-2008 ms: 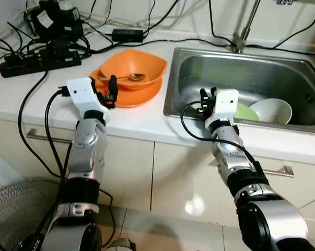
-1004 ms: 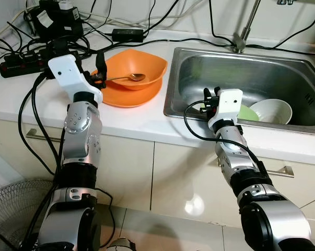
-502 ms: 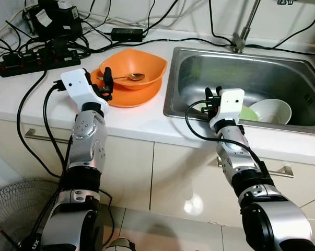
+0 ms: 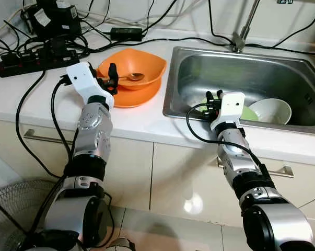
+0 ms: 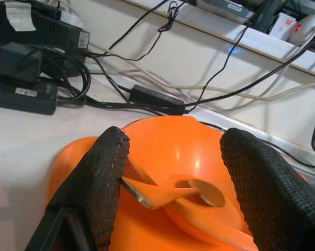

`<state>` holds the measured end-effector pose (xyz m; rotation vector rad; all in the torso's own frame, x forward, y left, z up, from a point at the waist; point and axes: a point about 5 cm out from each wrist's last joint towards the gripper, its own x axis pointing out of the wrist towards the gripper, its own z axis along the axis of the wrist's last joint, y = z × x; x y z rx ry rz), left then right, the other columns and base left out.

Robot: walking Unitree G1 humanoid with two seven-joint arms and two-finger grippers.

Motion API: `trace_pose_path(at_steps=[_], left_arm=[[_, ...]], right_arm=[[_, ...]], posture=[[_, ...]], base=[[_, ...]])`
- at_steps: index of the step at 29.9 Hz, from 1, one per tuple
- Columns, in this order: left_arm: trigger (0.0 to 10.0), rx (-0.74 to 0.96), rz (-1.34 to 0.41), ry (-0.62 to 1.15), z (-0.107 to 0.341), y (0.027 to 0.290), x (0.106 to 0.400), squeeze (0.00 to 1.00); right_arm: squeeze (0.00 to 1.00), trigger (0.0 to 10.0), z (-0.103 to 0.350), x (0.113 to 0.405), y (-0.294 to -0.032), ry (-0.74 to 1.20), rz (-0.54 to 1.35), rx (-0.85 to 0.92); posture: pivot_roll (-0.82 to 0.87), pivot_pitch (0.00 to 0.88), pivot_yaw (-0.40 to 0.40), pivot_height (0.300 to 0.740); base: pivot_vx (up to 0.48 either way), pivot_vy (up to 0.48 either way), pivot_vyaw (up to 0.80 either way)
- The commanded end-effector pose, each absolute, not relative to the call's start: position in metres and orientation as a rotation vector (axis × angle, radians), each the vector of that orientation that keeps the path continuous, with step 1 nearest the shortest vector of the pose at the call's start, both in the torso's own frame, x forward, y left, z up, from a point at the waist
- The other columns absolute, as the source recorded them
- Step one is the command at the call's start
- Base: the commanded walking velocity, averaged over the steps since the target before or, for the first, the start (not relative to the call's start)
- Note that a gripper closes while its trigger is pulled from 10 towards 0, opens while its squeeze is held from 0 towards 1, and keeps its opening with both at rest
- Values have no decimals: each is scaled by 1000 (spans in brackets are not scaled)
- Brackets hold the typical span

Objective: Kitchen organization

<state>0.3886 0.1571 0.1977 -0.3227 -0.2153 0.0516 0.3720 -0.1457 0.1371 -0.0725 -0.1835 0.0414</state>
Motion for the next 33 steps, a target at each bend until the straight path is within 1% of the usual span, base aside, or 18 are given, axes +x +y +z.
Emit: trace_pose_path(at_steps=[1,11,12,13,14,15,33], left_arm=[[10000,-339,52,-221,201,153,391,0],[10000,-353,29,-162,193,148,393,0],[9765,-356,27,-162,193,147,393,0],[3961,-356,25,-165,193,147,393,0],[3961,-357,24,-167,193,146,393,0],[0,-357,21,-170,194,146,394,0],[0,-346,6,-192,197,143,394,0]], right_arm=[[0,10000,138,372,-150,-187,23,-69],[0,10000,139,372,-148,-184,28,-66],[0,10000,139,372,-148,-184,29,-66],[0,10000,139,372,-148,-185,29,-66],[0,10000,139,372,-148,-185,29,-65],[0,10000,139,372,-148,-186,29,-65],[0,10000,140,373,-143,-181,46,-67]], posture=[[111,49,-9,740],[112,49,-10,740],[112,49,-10,740],[111,45,-10,740],[110,44,-9,740],[110,44,-9,740],[117,21,-12,740]], base=[[0,0,0],[0,0,0],[0,0,0],[0,0,0],[0,0,0],[0,0,0],[0,0,0]])
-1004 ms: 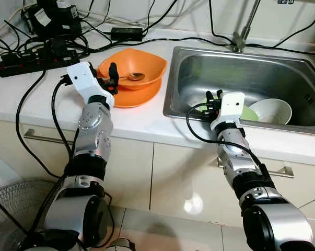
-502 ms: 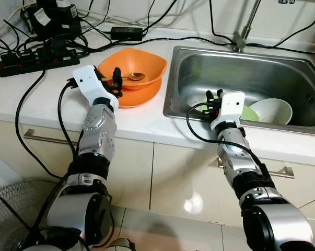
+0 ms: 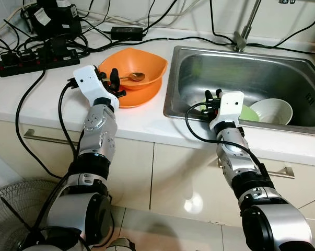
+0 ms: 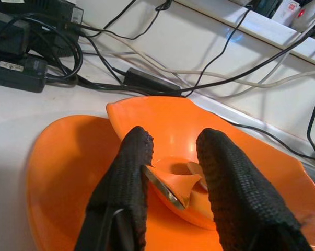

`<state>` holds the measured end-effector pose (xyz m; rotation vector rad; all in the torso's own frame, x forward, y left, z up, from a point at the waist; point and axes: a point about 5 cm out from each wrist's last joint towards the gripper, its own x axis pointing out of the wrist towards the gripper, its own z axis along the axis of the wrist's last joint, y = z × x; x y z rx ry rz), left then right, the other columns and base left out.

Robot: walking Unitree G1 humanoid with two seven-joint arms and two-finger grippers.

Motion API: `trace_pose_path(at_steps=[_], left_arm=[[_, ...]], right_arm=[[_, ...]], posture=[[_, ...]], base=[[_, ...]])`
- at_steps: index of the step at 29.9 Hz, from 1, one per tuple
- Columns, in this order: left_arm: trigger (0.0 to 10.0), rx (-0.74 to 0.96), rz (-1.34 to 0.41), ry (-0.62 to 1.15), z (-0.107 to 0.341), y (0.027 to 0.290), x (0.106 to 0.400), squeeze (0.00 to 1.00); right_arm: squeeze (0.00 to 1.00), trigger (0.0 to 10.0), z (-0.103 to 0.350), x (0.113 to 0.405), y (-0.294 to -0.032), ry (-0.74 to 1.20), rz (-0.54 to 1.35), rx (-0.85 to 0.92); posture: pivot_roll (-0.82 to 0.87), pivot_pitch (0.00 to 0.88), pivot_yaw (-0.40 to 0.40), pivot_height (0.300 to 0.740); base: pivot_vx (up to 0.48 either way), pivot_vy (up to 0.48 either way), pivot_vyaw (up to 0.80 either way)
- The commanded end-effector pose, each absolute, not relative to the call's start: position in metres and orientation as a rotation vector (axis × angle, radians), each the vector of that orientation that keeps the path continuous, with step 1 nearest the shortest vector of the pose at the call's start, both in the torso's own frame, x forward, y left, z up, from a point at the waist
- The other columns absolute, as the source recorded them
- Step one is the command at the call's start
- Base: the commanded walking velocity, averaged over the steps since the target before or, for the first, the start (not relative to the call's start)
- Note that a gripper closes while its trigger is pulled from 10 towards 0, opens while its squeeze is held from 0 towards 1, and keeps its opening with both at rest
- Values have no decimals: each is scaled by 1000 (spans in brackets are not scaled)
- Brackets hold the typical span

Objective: Kitchen organization

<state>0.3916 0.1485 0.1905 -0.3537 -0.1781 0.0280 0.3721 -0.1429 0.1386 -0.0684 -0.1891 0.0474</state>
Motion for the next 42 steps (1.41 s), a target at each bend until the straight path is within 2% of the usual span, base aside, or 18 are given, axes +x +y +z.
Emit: trace_pose_path(at_steps=[1,29,40,42], left_arm=[[0,-345,2,-197,198,142,394,0],[0,-378,-62,-271,215,132,392,0],[0,-450,-206,-444,251,119,379,0],[392,-441,-239,-468,257,116,376,0]], right_arm=[[0,10000,140,374,-141,-182,50,-67],[0,10000,137,374,-133,-160,68,-86],[0,10000,139,375,-134,-170,61,-93],[0,10000,140,374,-134,-174,60,-95]], posture=[[118,16,-12,740],[137,17,-12,740],[138,24,-13,740],[140,24,-15,740]], base=[[0,0,0],[0,0,0],[0,0,0],[0,0,0]])
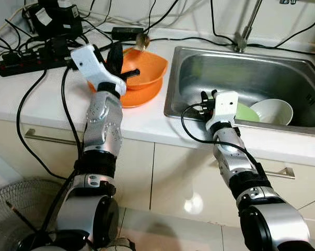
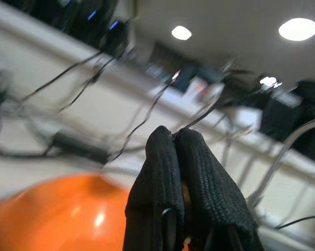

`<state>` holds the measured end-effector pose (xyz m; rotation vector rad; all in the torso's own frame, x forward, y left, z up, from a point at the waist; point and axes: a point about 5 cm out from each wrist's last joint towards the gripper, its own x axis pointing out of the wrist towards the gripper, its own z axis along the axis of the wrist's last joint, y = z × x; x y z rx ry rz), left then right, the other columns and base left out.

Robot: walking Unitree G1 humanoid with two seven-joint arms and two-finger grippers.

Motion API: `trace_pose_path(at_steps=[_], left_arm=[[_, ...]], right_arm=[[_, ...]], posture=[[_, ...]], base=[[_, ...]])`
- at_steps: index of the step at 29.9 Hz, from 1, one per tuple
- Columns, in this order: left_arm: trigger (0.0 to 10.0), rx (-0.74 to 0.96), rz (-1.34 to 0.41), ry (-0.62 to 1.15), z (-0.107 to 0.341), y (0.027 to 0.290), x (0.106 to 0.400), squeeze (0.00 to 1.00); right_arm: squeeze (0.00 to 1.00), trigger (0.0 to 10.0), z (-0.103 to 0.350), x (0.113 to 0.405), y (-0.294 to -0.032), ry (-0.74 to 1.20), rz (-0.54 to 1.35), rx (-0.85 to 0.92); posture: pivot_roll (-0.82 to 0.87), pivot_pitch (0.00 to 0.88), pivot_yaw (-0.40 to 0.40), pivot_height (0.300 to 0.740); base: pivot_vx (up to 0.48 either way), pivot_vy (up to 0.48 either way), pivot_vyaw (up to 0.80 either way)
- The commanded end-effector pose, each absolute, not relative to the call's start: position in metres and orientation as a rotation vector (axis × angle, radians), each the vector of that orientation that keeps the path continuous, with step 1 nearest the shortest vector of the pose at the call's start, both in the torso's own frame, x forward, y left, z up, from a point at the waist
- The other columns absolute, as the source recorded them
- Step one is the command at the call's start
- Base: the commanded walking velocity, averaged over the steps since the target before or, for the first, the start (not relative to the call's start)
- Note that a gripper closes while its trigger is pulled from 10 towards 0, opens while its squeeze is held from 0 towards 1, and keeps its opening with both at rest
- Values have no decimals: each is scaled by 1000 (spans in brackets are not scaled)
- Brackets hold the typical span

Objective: Kitchen organization

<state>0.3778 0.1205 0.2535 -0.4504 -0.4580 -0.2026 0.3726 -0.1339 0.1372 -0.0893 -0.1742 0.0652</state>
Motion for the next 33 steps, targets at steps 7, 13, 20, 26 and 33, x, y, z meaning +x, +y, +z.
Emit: trace_pose_path(at_steps=[7,13,20,26,33], left_arm=[[10000,-399,-335,-471,260,103,366,0],[10000,-382,-399,-445,258,96,360,0],[10000,-367,-490,-413,256,86,353,0],[10000,-348,-540,-358,248,78,349,0],[10000,-333,-618,-308,241,71,342,0]], right_arm=[[588,10000,143,376,-141,-185,48,-116],[1000,10000,154,378,-147,-241,37,-206],[1000,10000,160,378,-150,-279,31,-295],[0,10000,165,378,-150,-333,-5,-469],[0,10000,170,377,-143,-420,-26,-669]], posture=[[137,24,-12,740],[131,22,-6,740],[130,15,2,740],[132,10,5,740],[136,7,9,740]], base=[[0,0,0],[0,0,0],[0,0,0],[0,0,0],[0,0,0]])
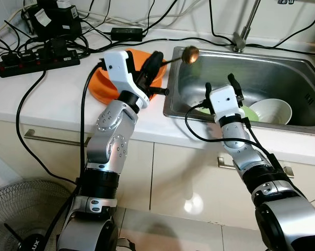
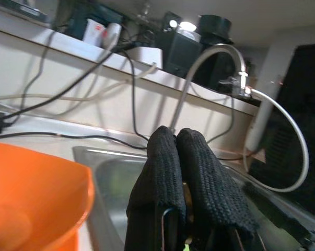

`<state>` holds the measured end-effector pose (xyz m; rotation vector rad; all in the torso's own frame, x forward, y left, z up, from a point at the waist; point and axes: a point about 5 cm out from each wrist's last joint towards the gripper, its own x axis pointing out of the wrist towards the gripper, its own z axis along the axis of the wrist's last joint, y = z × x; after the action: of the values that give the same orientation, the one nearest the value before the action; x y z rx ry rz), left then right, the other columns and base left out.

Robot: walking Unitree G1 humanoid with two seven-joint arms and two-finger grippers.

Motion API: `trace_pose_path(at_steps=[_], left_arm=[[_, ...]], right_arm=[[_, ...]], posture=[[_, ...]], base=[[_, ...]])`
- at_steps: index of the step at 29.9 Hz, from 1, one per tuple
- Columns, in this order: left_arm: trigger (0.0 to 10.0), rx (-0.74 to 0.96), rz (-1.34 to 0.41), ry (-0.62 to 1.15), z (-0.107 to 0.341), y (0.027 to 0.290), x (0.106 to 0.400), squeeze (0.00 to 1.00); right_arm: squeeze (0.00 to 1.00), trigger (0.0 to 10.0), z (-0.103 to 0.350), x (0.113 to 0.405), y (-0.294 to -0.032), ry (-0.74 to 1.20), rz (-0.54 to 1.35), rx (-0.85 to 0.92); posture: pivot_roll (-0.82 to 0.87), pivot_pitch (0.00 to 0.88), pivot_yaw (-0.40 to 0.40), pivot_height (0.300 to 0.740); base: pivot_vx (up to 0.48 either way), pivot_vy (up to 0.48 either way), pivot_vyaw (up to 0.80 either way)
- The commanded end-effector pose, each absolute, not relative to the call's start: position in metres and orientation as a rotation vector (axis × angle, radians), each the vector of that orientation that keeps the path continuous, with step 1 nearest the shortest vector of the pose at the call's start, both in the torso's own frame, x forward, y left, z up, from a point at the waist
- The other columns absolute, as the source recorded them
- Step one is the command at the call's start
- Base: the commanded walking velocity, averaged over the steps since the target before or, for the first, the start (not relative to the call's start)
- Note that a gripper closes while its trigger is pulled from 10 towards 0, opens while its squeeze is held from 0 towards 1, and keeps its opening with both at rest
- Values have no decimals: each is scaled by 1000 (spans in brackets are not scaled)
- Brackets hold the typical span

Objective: Kitchen organization

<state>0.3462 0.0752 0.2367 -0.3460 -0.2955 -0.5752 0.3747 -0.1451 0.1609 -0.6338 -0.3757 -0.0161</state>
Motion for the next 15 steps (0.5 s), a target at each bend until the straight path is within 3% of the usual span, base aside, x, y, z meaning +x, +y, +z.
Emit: trace_pose_path(at_steps=[1,15], left_arm=[[10000,-325,-634,-296,240,69,340,0],[10000,-426,-673,-226,237,68,337,0]], right_arm=[[0,10000,171,376,-141,-440,-35,-694],[0,10000,170,374,-135,-479,-51,-730]], posture=[[137,4,8,740],[140,6,11,740]], base=[[0,0,0],[0,0,0]])
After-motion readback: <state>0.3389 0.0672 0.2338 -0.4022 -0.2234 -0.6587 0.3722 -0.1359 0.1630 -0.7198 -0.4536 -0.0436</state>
